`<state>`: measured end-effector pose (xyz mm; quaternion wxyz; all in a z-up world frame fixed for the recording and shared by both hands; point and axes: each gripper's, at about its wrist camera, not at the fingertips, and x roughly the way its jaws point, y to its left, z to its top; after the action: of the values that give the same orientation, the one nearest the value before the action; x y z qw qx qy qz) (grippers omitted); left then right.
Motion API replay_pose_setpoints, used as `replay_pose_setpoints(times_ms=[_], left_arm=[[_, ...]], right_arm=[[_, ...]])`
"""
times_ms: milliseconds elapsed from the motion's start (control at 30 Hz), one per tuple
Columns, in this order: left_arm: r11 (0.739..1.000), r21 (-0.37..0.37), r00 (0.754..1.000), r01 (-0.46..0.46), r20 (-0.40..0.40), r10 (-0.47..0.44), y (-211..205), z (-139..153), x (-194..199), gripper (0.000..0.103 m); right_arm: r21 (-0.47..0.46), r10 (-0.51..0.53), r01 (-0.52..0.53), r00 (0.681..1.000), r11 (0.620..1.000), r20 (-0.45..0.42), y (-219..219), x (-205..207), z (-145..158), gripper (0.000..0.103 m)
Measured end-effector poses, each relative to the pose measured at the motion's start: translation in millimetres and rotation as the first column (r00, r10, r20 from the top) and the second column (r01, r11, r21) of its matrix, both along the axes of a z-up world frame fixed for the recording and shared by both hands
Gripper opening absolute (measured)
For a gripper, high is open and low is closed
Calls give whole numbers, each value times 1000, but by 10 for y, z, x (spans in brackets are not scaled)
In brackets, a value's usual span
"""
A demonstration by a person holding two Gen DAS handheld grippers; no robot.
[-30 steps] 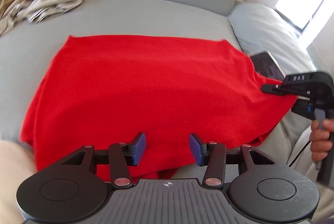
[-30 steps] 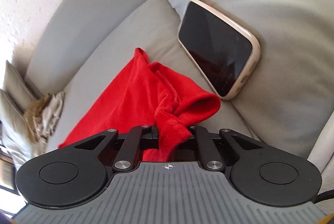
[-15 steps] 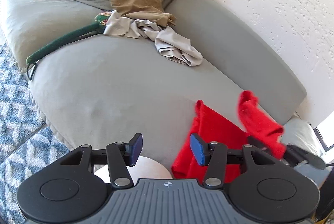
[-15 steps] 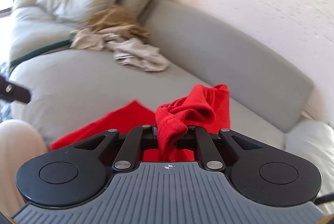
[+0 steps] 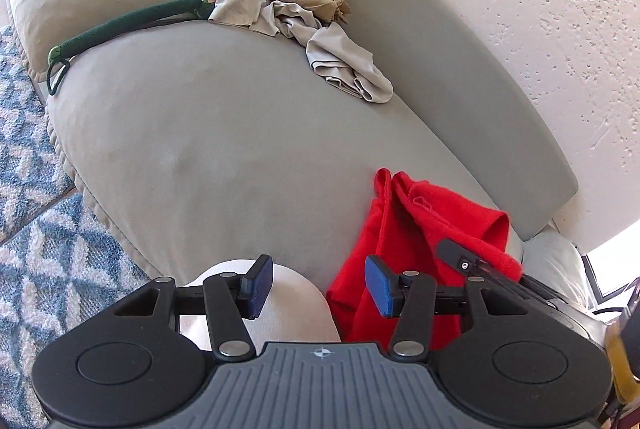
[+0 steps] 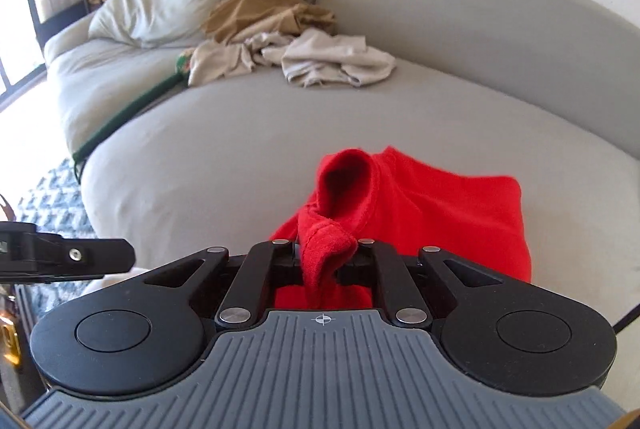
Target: Fold clothes
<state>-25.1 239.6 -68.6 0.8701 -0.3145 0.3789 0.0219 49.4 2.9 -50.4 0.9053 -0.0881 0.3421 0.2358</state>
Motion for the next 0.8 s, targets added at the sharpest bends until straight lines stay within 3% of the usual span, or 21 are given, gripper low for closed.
replay_pose_setpoints(times_ms=[133,267,333,400,500,600,700,800], left_arm=[[1000,-1,1000,-16,-9,16,39,-10,-21,49],[1000,2,999,-26,-21,26,48,-13,-39,49],[999,5,999,-33,-23,33,48,-1,-46,49],[999,17,999,-38,-13,38,45,35,-63,50],[999,36,999,-32,-4,32,9,79,-61,51],[999,47,1000,5,0,-5,-80,119,-16,51],[994,61,995,90,43,-93,-257,197,46,48],[972,89,969,218,96,-227,-527,280,154,38]], right_arm=[[-54,64,-63,998,997,23,164,-107,-49,10],[-152,134,-136,991,979,-21,307,-131,-217,11],[-191,198,-209,977,959,-75,355,-141,-300,23],[-125,290,-306,948,944,-131,275,-206,-259,58],[-10,371,-376,917,926,-149,-1,-341,-70,61],[43,296,-293,945,955,-140,-427,-372,152,63],[139,114,-91,979,986,-169,-978,-248,324,71],[245,-93,161,959,956,-269,-1511,-60,243,77]])
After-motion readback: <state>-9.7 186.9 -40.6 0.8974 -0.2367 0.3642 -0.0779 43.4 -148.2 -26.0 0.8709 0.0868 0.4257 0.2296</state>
